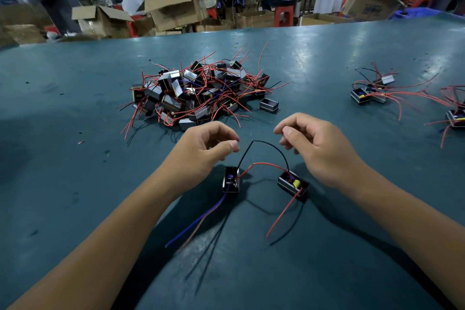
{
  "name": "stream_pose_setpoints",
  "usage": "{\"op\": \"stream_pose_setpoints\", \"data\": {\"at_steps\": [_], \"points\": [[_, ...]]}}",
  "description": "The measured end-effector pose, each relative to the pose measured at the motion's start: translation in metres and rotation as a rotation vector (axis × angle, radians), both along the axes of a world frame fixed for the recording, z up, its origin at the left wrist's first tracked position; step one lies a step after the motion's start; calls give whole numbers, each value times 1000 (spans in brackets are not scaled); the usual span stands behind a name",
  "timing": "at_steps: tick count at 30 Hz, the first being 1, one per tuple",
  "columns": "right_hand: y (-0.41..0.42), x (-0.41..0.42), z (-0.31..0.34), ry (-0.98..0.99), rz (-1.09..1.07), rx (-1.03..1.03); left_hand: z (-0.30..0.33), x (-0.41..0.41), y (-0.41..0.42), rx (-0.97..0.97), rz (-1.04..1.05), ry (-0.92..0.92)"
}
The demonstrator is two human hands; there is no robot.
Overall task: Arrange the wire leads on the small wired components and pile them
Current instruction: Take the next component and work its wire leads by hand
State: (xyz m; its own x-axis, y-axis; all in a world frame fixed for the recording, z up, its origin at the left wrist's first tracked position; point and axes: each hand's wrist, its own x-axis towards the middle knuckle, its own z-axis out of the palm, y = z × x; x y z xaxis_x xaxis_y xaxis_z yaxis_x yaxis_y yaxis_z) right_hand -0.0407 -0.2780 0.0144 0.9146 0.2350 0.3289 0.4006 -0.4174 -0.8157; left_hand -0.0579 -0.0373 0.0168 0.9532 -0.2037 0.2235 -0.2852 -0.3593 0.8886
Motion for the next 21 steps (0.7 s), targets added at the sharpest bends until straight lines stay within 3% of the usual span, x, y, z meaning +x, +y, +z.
{"op": "stream_pose_setpoints", "data": {"at_steps": [4, 9, 15, 21], "points": [[-7, -3, 9, -59, 45, -208, 1, 3, 7, 128, 80, -58], [-15, -5, 23, 45, 133, -406, 1, 5, 20, 423, 41, -24], [-18, -11, 24, 162, 232, -664, 2, 3, 23, 506, -174, 131], [-24, -6, 21, 222, 197, -686, -3, 3, 19, 545, -262, 152]]}}
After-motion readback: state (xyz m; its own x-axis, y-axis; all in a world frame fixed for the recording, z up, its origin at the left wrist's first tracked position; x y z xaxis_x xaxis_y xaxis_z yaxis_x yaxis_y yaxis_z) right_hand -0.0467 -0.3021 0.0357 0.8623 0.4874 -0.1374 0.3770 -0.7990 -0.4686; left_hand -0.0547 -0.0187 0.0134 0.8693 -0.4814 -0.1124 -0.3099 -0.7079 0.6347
